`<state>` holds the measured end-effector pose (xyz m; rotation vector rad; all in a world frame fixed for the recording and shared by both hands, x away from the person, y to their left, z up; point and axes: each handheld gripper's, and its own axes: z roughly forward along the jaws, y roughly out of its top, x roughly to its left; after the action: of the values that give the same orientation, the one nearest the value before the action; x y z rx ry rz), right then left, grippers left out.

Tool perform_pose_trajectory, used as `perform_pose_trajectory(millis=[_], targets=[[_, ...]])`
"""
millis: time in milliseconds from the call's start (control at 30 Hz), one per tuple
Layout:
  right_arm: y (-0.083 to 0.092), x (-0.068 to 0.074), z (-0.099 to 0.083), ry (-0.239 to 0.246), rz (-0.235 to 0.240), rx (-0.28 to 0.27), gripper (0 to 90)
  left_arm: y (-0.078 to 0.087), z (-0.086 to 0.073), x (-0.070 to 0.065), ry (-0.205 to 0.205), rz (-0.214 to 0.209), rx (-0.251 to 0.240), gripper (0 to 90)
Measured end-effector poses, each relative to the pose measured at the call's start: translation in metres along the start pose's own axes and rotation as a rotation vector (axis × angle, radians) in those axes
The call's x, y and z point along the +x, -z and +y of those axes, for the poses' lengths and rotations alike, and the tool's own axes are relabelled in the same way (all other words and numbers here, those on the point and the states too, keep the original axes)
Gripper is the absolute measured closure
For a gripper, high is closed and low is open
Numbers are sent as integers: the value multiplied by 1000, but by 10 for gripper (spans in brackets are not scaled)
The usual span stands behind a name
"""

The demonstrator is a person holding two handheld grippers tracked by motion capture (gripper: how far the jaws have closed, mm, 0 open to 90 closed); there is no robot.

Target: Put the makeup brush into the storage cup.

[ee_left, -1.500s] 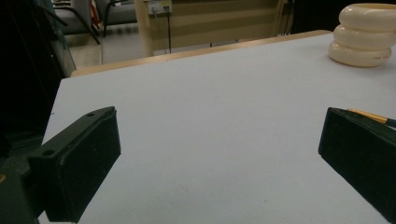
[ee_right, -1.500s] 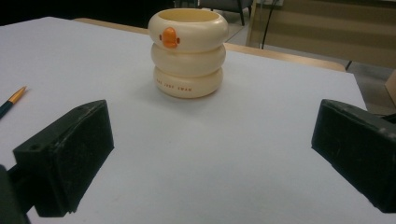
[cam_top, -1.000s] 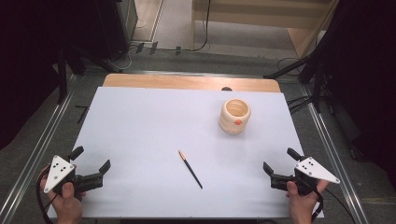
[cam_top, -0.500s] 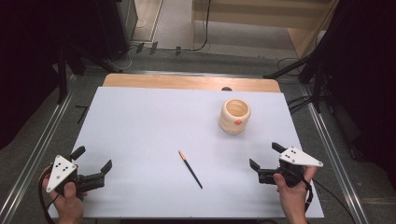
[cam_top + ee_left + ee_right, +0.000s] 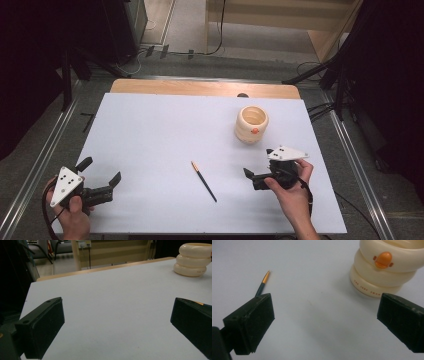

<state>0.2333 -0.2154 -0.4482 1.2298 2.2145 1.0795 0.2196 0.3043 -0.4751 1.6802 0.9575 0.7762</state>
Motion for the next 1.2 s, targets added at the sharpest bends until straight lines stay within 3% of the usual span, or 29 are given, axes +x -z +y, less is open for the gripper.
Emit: perform_pose_trajectory(millis=[167, 267, 500, 667, 833, 1200], targets=[[-15, 13, 13, 39, 1, 54, 22, 1, 0, 2, 10, 8, 1, 0], [-26, 22, 21, 66, -2, 109, 78, 1, 1, 1, 6, 4, 3, 0], [-40, 30, 29, 60, 8, 183, 82, 1, 2, -1, -4, 1, 2, 0], [-48, 34, 34, 46, -4, 222, 147, 2, 3, -2, -12, 2, -1, 0], [-57, 40, 41, 34, 31, 299, 167, 0, 3, -3, -18, 2, 6, 0], [-80, 59, 48, 60, 68, 372, 227, 0, 3, -2, -14, 2, 9, 0]])
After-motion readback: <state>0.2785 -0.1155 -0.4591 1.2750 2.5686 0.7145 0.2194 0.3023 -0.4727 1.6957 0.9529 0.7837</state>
